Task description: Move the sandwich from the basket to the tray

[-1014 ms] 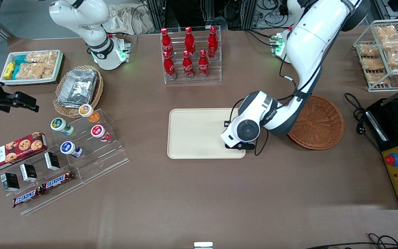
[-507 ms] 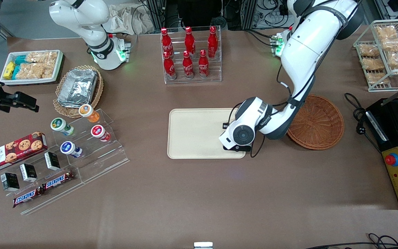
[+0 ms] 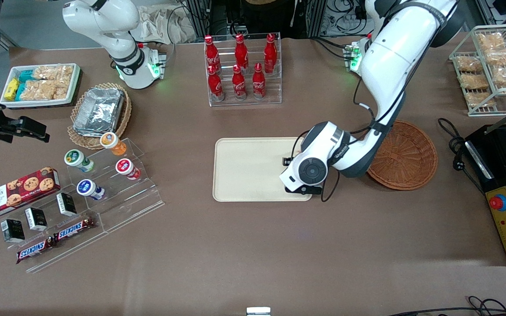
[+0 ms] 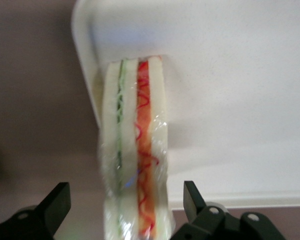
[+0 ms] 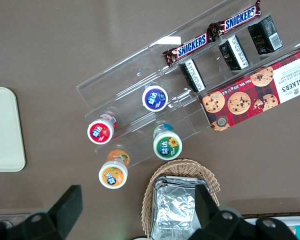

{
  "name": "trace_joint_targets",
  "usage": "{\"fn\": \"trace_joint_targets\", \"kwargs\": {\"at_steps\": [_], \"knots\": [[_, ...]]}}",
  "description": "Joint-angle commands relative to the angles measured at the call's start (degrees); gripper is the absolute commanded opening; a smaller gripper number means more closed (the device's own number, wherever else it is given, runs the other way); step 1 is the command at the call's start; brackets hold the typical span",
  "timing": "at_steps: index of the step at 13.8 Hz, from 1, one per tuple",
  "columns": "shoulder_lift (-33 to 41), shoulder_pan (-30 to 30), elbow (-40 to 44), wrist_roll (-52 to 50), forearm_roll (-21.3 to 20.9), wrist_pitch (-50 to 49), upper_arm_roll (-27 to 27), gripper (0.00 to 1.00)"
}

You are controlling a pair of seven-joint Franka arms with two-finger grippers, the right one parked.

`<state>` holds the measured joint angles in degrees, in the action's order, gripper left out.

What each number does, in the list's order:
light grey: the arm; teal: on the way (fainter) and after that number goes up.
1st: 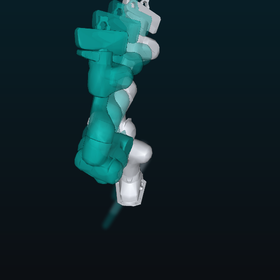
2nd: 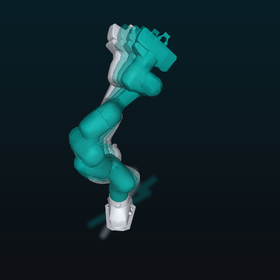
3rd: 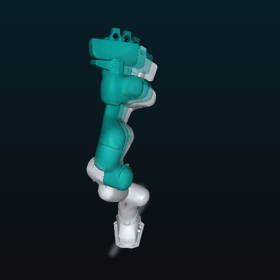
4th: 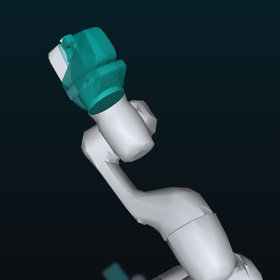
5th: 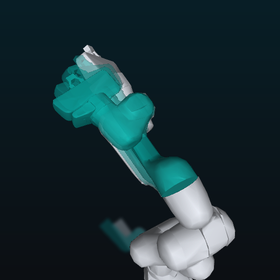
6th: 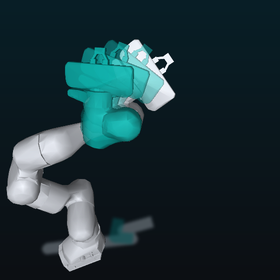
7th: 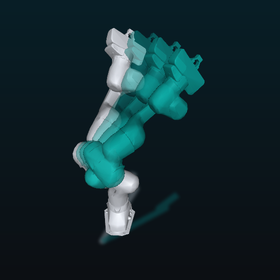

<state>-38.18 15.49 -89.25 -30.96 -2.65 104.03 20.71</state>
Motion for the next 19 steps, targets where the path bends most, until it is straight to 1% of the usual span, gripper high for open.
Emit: {"fn": "trace_joint_targets", "kwargs": {"at_steps": [1, 3, 6, 10, 14, 17, 18, 19], "knots": [[7.31, 0.15, 1.18, 0.11, -0.69, -6.45, -2.42, 1.0], [11.01, 0.15, 1.28, 1.25, -0.52, -8.75, -4.26, 1.0], [15.58, 0.15, 0.75, 5.98, -0.78, -11.82, -8.92, 1.0], [20.77, 0.15, -0.22, 17.57, -0.78, -13.59, -17.96, 1.0], [25.78, -0.11, -0.66, 27.51, -0.78, -13.77, -23.25, 1.0], [29.56, -0.2, -0.4, 32.01, -0.69, -13.77, -27.46, 1.0], [30.44, -4.46, -0.22, 33.76, 0.0, -13.68, -28.0, 1.0], [31.58, -8.86, -0.04, 35.6, 0.53, -13.59, -25.3, 1.0]]}}
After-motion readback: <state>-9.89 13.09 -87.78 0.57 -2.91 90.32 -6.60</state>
